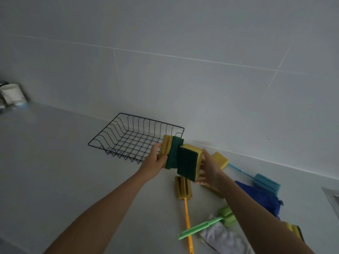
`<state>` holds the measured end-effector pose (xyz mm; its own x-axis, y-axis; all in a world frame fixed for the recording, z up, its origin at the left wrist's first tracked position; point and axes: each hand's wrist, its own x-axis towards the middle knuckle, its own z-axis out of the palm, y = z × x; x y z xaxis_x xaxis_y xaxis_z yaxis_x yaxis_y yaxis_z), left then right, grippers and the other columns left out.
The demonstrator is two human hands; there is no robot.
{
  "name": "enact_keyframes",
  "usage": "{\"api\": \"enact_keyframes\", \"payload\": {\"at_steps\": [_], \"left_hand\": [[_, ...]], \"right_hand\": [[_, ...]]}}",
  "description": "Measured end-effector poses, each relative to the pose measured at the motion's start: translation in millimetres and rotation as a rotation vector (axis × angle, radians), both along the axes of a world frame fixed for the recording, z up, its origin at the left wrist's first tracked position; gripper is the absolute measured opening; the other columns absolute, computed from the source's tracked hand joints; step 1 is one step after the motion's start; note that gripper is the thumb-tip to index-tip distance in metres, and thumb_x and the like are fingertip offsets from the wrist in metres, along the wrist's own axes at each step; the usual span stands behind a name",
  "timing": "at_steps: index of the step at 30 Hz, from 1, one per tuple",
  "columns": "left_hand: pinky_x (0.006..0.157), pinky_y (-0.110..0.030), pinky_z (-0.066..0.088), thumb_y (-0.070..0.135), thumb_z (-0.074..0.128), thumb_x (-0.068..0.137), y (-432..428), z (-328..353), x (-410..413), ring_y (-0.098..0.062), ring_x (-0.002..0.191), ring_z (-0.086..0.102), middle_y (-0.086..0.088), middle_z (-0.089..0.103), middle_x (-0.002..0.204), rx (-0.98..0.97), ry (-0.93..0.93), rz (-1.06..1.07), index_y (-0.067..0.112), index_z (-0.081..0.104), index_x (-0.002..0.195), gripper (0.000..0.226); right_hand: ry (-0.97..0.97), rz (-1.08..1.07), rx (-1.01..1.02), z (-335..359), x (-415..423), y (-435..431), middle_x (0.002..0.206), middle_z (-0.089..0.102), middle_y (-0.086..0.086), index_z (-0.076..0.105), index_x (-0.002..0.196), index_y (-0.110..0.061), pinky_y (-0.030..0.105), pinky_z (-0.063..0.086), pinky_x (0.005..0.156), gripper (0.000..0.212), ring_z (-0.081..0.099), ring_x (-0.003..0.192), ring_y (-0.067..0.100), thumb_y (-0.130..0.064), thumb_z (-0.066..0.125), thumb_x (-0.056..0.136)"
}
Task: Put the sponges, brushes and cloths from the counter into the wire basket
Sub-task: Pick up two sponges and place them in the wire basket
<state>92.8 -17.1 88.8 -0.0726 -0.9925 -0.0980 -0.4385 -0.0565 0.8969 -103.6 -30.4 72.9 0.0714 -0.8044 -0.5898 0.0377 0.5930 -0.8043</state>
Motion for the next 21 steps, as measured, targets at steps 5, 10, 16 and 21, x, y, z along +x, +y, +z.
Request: {"api": "enact_keyframes", "payload": {"at_steps": [5,10,16,21], "left_hand": [[0.097,-0.051,0.048,0.026,0.049,0.094,-44.8,6.8,49.0,-0.031,0.109,0.059,-0.016,0.054,0.125,0.092,0.143,-0.013,0.02,0.028,0.135,0.046],[0.09,-0.033,0.049,0.019,0.057,0.089,-99.0,10.6,103.2,-0.022,0.105,0.055,-0.016,0.05,0.127,0.13,0.185,-0.041,0.014,0.028,0.136,0.055],[0.098,-0.039,0.047,0.015,0.051,0.093,-165.2,2.8,160.3,-0.03,0.116,0.053,-0.019,0.047,0.133,0.208,0.246,0.025,0.007,0.032,0.136,0.048],[0.086,-0.035,0.047,0.019,0.044,0.096,-205.2,-25.0,198.8,-0.024,0.103,0.053,-0.017,0.055,0.125,0.228,0.035,0.064,0.004,0.044,0.128,0.035]], "right_hand": [[-0.015,0.015,-0.092,8.2,53.2,-30.9,0.108,0.055,0.013,0.049,0.123,-0.012,0.032,0.048,0.065,0.071,0.057,0.09,0.026,-0.067,0.026,0.086],[-0.095,0.031,-0.14,14.0,103.3,-70.6,0.108,0.056,0.014,0.051,0.111,-0.02,0.036,0.05,0.072,0.058,0.057,0.095,0.028,-0.064,0.02,0.089],[-0.009,0.024,-0.205,4.8,157.2,-124.3,0.106,0.055,0.01,0.022,0.132,-0.016,0.033,0.054,0.071,0.058,0.06,0.09,0.025,-0.017,0.059,0.087],[0.085,-0.004,-0.134,-22.7,207.5,-168.6,0.107,0.055,0.011,0.039,0.122,-0.008,0.026,0.053,0.062,0.034,0.059,0.084,0.019,-0.01,0.053,0.091]]}}
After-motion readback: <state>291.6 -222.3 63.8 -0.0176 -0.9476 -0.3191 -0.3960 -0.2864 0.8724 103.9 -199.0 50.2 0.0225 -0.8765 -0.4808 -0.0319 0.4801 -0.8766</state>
